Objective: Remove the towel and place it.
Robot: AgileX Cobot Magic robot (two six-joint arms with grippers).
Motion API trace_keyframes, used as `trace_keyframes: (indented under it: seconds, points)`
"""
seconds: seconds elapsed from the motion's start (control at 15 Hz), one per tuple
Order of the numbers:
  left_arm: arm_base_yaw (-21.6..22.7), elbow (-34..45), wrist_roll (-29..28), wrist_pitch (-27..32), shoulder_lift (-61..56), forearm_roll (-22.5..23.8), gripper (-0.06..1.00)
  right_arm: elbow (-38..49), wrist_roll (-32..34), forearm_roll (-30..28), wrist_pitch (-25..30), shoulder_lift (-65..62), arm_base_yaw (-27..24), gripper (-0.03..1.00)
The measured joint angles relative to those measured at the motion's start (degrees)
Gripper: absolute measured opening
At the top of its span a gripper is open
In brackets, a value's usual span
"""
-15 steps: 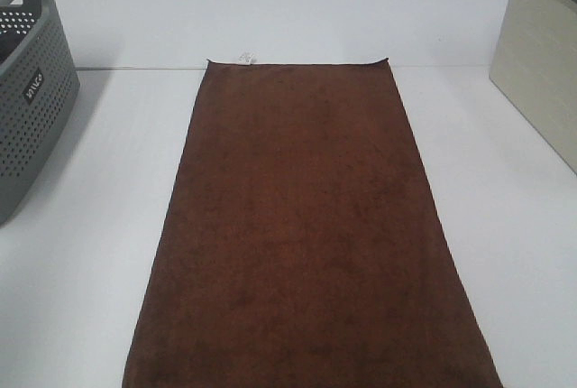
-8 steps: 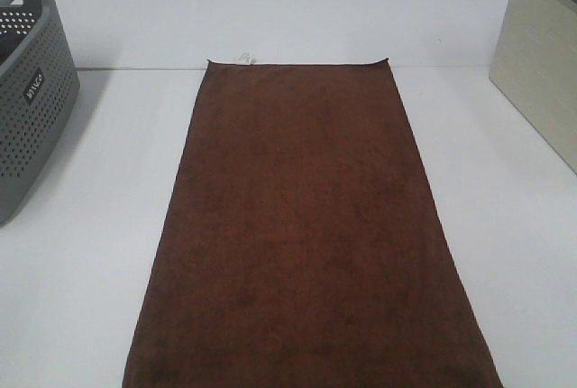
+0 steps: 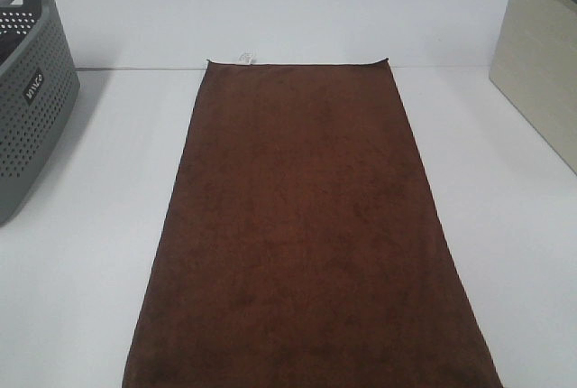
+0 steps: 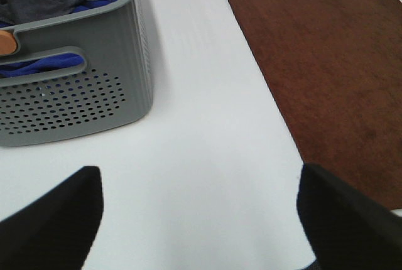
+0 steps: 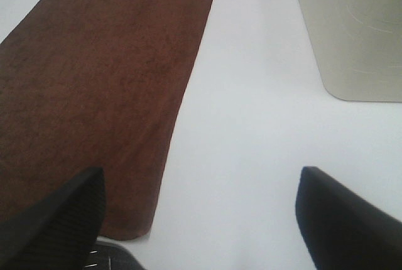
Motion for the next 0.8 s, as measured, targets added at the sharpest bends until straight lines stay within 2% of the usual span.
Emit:
trace_keyframes:
  seconds: [0.27, 0.33, 0.53, 0.8]
  points:
    - [0.6, 0.0, 0.0, -0.2, 0.0, 0.0, 0.77, 0.0, 0.0, -0.3, -0.5, 0.0, 0.0, 0.79]
    - [2.6, 0.1, 0.0, -0.2, 0.0, 0.0, 0.77, 0.0, -0.1, -0.5, -0.5, 0.0, 0.0, 0.79]
    - [13.7, 0.1, 0.0, -0.2, -0.1, -1.0, 0.77, 0.0, -0.7, -1.3, -0.5, 0.0, 0.0, 0.79]
    - [15.0, 0.1, 0.0, -0.2, -0.1, -1.0, 0.77, 0.0, -1.0, -1.4, -0.5, 0.0, 0.0, 0.79]
